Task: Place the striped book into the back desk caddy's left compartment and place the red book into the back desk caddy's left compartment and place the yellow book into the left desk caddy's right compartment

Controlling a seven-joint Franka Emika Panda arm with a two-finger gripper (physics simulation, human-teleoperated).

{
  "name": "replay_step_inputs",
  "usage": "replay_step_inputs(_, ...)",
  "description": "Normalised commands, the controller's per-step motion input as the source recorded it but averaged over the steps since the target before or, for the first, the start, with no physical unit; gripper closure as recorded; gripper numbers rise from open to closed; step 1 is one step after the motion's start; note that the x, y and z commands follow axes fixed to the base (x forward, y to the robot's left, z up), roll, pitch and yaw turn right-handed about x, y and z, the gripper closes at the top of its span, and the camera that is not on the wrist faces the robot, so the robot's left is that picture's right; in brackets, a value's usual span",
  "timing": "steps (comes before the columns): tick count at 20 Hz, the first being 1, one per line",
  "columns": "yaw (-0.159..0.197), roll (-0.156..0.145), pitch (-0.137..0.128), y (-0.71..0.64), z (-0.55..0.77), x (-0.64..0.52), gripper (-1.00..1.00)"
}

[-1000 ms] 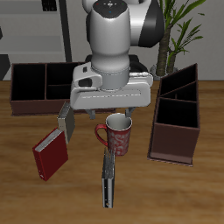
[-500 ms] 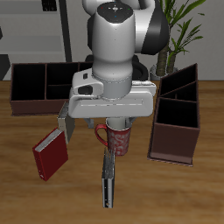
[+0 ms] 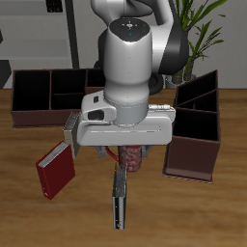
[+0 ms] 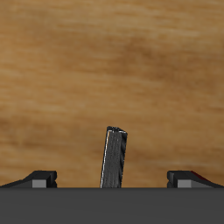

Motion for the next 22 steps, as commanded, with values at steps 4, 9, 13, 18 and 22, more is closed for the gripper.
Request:
replay_step_inputs(4,-0.075,-0.003,-0.026,0.03,-0.1,0.0,-1.0)
replay_step_inputs(9,-0.03,0.003,-0.018,-0.03,-0.13,-0.05,-1.0)
replay_step_inputs(13,0.025,0.0,-0.044,-0.01,-0.24,-0.04,-1.0)
replay_step_inputs(18,-0.033,0.006,-0.04,-0.02,-0.37,-0.05,-1.0)
replay_step_inputs(22,0.004,-0.037,0.004,-0.06,-0.28,0.0,-1.0)
